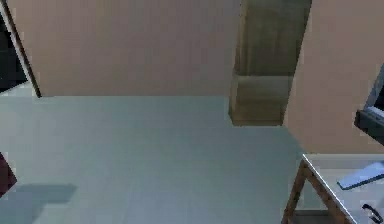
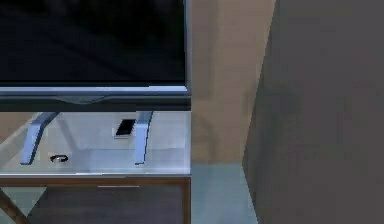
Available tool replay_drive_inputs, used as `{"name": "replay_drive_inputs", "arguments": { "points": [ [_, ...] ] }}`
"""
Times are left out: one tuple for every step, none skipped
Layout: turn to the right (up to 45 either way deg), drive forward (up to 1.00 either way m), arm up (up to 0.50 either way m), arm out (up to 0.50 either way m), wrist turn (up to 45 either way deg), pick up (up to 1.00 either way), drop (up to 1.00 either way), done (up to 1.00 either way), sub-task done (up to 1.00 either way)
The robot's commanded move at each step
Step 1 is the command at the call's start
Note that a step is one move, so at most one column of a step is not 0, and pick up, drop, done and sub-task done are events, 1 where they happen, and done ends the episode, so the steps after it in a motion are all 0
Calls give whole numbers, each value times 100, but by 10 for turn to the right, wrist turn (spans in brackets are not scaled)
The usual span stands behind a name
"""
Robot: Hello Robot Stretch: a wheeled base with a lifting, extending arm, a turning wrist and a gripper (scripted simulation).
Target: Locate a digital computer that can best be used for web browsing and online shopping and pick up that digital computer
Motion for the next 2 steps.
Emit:
{"name": "replay_drive_inputs", "arguments": {
  "points": [
    [-300, 0, 0, 0, 0, 0, 0, 0, 0],
    [0, 100, 0, 0, 0, 0, 0, 0, 0]
  ]
}}
